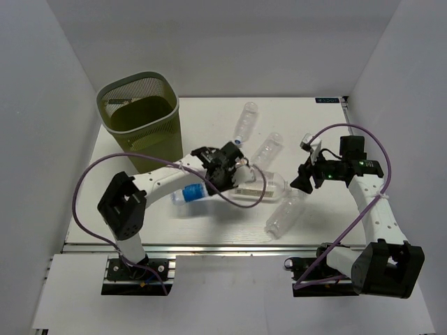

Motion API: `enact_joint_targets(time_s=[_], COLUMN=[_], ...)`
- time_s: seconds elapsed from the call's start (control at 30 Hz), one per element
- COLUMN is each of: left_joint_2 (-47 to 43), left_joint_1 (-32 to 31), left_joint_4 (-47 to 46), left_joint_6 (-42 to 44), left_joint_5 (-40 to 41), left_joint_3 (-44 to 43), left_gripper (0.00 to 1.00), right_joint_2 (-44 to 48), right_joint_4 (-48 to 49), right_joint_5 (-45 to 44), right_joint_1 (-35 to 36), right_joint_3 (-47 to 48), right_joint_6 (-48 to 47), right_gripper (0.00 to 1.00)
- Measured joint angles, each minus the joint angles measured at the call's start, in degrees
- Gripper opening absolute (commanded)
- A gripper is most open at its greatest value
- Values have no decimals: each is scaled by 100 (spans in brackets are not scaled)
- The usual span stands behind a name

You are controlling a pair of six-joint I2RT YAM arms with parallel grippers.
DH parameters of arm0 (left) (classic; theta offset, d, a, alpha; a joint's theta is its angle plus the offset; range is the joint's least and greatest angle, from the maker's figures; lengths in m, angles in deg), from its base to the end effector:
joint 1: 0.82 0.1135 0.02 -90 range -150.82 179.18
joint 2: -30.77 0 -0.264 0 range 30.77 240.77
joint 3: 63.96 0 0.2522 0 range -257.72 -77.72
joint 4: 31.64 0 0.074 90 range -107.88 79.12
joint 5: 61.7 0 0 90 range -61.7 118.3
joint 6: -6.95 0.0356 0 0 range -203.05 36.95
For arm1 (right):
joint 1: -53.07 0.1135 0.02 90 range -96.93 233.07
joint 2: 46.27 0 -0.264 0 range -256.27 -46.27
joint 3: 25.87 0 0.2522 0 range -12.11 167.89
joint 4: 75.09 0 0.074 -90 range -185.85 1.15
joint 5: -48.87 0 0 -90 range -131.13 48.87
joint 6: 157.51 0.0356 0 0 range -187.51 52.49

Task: Put the plastic bottles in the bin

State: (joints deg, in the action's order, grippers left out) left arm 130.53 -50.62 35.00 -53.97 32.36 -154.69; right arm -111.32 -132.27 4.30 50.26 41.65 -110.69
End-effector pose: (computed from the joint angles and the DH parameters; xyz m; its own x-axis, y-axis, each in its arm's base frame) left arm 0.2220 -0.2588 0.2280 -0.1817 0.9662 -0.1830 0.9599 0.2147 0.1802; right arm 0.2188 0.0147 0.2829 -0.3367 -0.4643 -0.8192 -0.8325 0.5532 0.0287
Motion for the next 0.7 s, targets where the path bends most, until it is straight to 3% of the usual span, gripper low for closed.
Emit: enact_joint_targets(time_s=[0.2,0.27,0.33,0.53,0.7], left_joint_2=[-245,-492,-704,-1263,-1386], left_joint_1=[9,15,37,595,1526], left_joint_4=[70,-59,-195,-824,-1617], left_joint_6=[-660,-890,-1071,-1537,-1742], left_joint_5=[424,798,1342,3486,4485], left_joint_3=[-2256,-2789,-3206,-3589,-3484], left_gripper=[21,26,31,33,31], right_joint_2=[197,160,20,-800,-1027], right_joint_4=[-186,-125,20,507,868], right_joint_5=[219,22,-284,-1318,-1722], right_joint_1=[111,214,343,579,658], right_joint_3=[-11,-11,-11,-31,-44], right_joint_6=[-1158,-1276,-1318,-1062,-669], right_gripper=[78,89,90,90,90])
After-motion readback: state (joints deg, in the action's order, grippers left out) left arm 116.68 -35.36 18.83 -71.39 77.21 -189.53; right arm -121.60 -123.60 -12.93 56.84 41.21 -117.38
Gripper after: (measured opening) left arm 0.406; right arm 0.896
